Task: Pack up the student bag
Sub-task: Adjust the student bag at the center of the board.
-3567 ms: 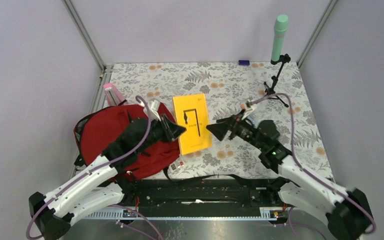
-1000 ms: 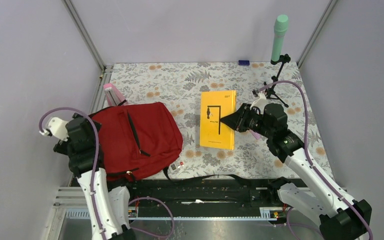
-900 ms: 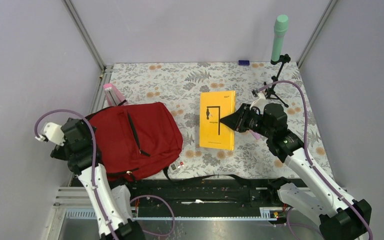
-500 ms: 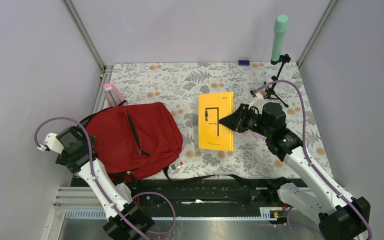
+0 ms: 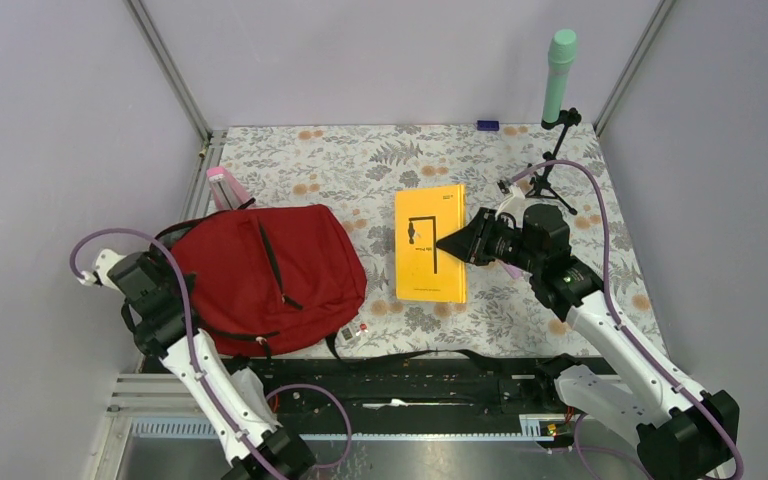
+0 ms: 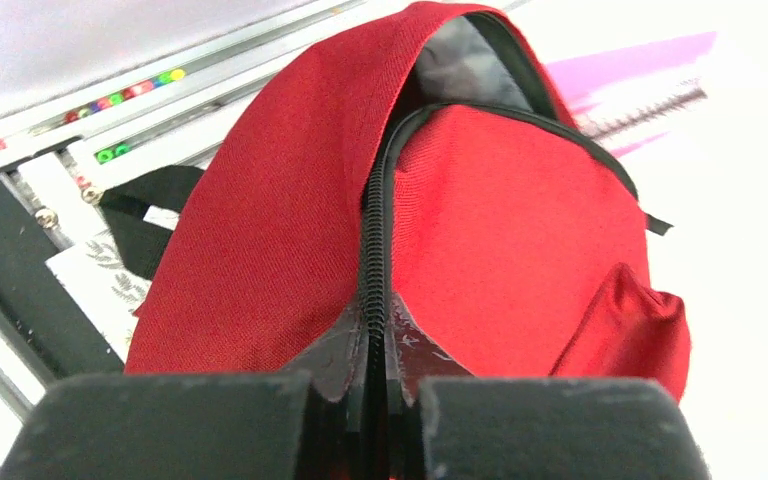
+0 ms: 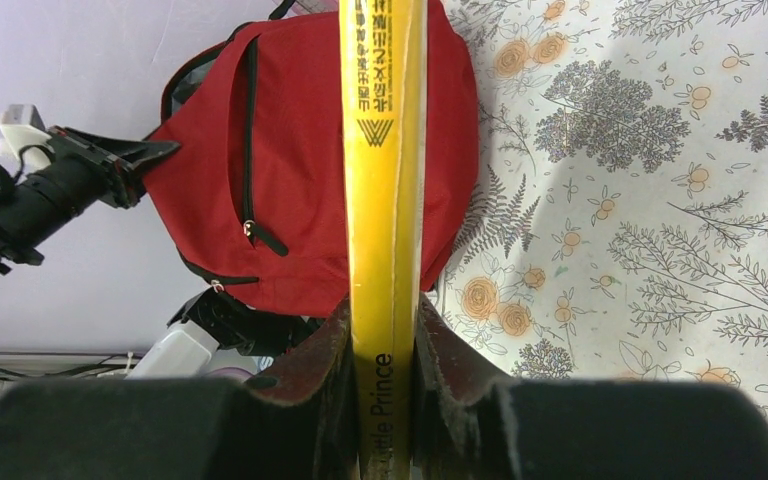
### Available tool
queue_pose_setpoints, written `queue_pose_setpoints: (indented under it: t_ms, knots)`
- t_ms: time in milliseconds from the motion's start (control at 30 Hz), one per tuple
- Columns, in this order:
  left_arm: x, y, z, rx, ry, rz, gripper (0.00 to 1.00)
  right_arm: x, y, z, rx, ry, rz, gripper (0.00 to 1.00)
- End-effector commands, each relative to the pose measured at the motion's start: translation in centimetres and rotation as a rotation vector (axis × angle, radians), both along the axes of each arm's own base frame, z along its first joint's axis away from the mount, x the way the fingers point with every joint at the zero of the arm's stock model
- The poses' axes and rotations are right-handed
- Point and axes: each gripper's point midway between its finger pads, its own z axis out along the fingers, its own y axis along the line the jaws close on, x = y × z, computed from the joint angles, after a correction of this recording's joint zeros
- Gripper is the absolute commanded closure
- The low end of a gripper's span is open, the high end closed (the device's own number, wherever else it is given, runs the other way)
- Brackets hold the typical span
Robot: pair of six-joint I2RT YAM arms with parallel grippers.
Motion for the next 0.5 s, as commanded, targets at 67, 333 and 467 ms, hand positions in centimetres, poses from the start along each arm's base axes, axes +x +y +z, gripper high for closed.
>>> queue_pose_setpoints:
  t_ms: [67, 333, 467]
  knots:
    - [3.3, -4.1, 7.8, 0.145, -0.131, -0.271, 1.00, 0.3, 0.8, 6.3, 0.078, -0.196, 0.061, 1.00]
    - [7.8, -14.9, 12.5, 0.224, -0.145, -0.630, 1.00, 0.3, 1.5, 6.0, 0.090, -0.172, 0.099, 1.00]
    - [10.2, -20.3, 15.4, 0.300, -0.147, -0.752, 1.00, 0.3, 1.6, 5.9, 0.092, -0.166, 0.103, 1.00]
